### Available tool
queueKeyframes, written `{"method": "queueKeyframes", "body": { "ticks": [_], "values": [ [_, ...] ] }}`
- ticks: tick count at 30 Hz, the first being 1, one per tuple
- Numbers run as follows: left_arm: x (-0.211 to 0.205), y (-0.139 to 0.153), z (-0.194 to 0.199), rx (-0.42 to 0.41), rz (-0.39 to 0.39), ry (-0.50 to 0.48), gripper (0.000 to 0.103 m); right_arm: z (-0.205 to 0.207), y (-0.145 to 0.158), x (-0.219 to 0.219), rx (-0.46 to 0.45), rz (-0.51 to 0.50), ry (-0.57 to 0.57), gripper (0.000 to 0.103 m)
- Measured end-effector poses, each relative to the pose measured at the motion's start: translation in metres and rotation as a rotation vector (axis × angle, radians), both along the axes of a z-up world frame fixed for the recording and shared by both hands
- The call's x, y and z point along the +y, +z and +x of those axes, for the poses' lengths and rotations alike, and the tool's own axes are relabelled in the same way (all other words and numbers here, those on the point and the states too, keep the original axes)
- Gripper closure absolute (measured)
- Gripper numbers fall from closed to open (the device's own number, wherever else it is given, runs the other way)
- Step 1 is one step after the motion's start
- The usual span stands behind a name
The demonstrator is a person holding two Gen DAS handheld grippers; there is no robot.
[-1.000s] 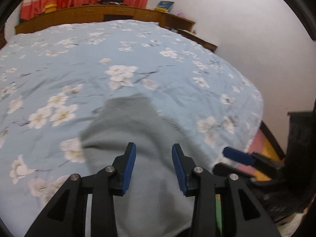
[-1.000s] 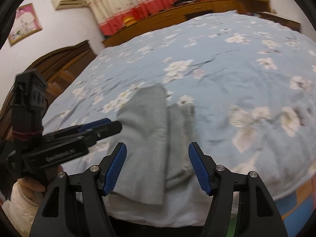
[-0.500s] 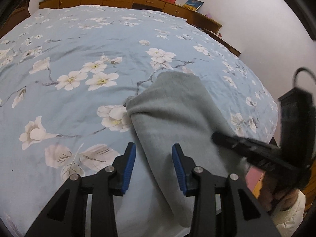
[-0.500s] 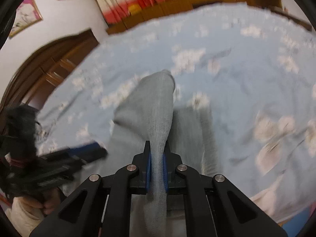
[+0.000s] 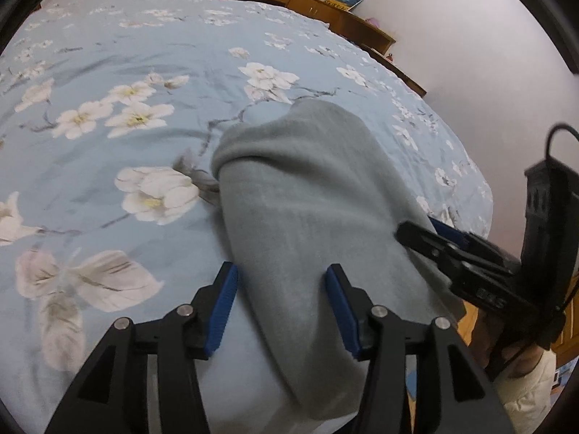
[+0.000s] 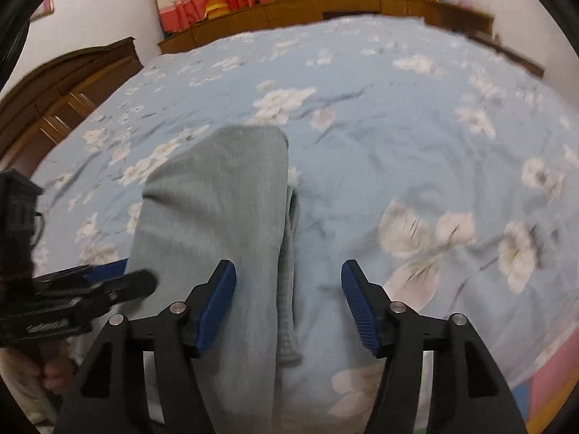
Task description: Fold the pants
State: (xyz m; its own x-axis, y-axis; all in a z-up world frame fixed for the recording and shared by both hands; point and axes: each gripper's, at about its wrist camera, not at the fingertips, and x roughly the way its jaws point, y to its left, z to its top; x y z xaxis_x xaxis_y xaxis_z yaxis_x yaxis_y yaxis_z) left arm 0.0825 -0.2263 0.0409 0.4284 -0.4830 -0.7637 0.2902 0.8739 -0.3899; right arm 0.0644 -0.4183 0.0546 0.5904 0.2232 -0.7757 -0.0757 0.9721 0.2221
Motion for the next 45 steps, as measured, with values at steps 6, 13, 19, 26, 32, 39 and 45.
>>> {"method": "queueKeyframes", "body": {
  "ticks": [6, 13, 19, 26, 32, 39, 45],
  "values": [
    [-0.009, -0.014, 0.011, 0.008, -0.023, 0.033, 0.044, 0.006, -0.028, -0.013, 0.067, 0.222, 0.007, 0.046],
    [-0.013, -0.005, 0.016, 0.001, -0.036, 0.086, 0.070, -0.010, -0.018, -0.012, 0.009, 0.339, -0.072, 0.071],
    [0.015, 0.049, -0.009, -0.118, -0.046, 0.055, 0.080, -0.041, 0.042, 0.047, -0.156, 0.247, -0.010, 0.085],
    [0.095, 0.094, -0.019, -0.211, -0.018, 0.134, 0.082, -0.024, 0.059, 0.139, -0.159, 0.300, 0.151, 0.085],
    [0.186, 0.083, -0.026, -0.202, 0.040, 0.211, 0.081, -0.003, 0.030, 0.218, -0.119, 0.281, 0.244, 0.085],
    [0.261, -0.003, -0.016, -0.008, -0.005, 0.316, 0.076, 0.008, -0.014, 0.255, -0.057, 0.114, 0.280, 0.071],
    [0.275, 0.014, -0.024, -0.075, -0.043, 0.309, 0.070, -0.006, 0.031, 0.247, -0.111, 0.011, 0.234, 0.071]
  ]
}}
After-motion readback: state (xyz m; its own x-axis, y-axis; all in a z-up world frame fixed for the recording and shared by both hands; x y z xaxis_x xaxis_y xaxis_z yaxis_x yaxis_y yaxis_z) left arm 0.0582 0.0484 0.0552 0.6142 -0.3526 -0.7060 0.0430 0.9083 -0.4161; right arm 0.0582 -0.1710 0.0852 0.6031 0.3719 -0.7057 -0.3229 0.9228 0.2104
